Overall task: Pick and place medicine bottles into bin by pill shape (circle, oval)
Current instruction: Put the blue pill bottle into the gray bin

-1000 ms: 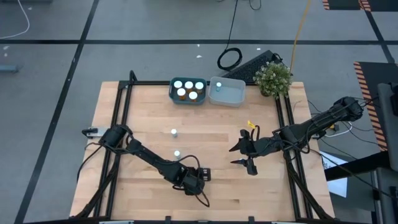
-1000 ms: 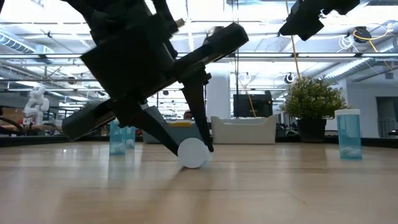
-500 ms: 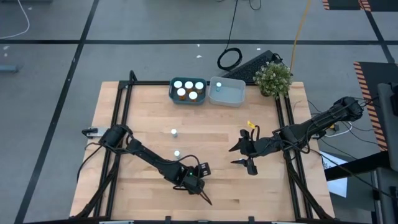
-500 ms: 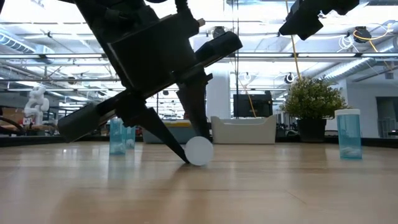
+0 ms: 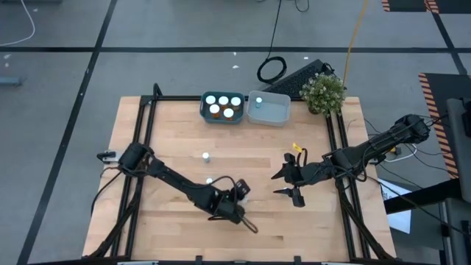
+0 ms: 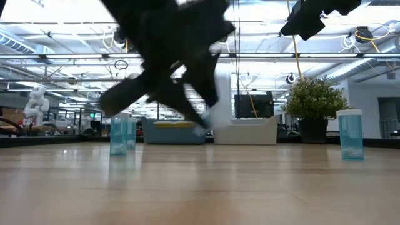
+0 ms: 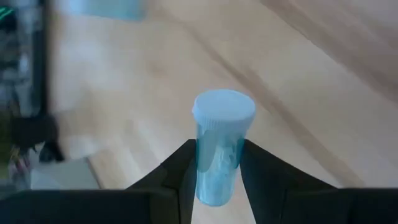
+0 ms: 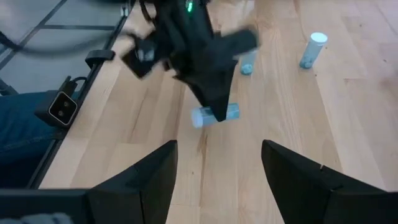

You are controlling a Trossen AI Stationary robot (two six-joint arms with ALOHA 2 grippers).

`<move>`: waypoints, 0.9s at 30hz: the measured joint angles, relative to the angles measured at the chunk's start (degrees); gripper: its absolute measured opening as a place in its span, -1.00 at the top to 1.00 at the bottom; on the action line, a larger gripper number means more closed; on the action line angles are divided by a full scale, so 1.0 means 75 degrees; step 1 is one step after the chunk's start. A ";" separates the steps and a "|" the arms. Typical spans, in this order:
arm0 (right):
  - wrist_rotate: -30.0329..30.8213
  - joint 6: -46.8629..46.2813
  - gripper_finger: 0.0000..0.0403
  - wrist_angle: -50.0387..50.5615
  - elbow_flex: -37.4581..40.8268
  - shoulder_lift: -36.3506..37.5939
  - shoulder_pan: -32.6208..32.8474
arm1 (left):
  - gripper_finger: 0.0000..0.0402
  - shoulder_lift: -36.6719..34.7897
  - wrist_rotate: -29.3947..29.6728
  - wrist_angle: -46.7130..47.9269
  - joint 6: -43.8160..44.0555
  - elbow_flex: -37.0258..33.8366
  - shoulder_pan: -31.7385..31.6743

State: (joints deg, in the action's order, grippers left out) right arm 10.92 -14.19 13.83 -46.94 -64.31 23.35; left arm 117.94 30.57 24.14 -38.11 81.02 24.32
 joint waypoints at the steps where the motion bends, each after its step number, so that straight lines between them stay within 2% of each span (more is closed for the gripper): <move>1: 0.0000 0.0004 -0.12 0.0059 0.0000 0.0000 0.0000 | 0.41 -0.0089 0.0002 -0.0161 0.0339 0.0014 -0.0054; 7: -0.0001 -0.0250 -0.12 0.0295 0.0009 0.0000 0.0000 | 0.41 -0.0742 -0.0009 -0.0507 0.2800 0.0011 -0.0410; 13: 0.0079 -0.0356 -0.12 0.0195 0.0074 0.0000 0.0000 | 0.41 -0.1373 -0.0659 -0.0672 0.4289 0.0011 -0.0634; 21: 0.0420 -0.0410 -0.12 -0.0025 0.0439 0.0003 0.0000 | 0.41 -0.2311 -0.0639 -0.0833 0.5304 0.0017 -0.0648; 27: 0.0592 -0.0122 -0.12 -0.1315 0.0817 0.0001 0.0000 | 0.41 -0.2478 -0.0638 -0.1416 0.5502 -0.0074 -0.0653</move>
State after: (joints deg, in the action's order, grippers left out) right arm 15.35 -15.11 3.97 -40.81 -64.31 23.35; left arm 99.35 25.79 13.52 3.15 80.46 19.42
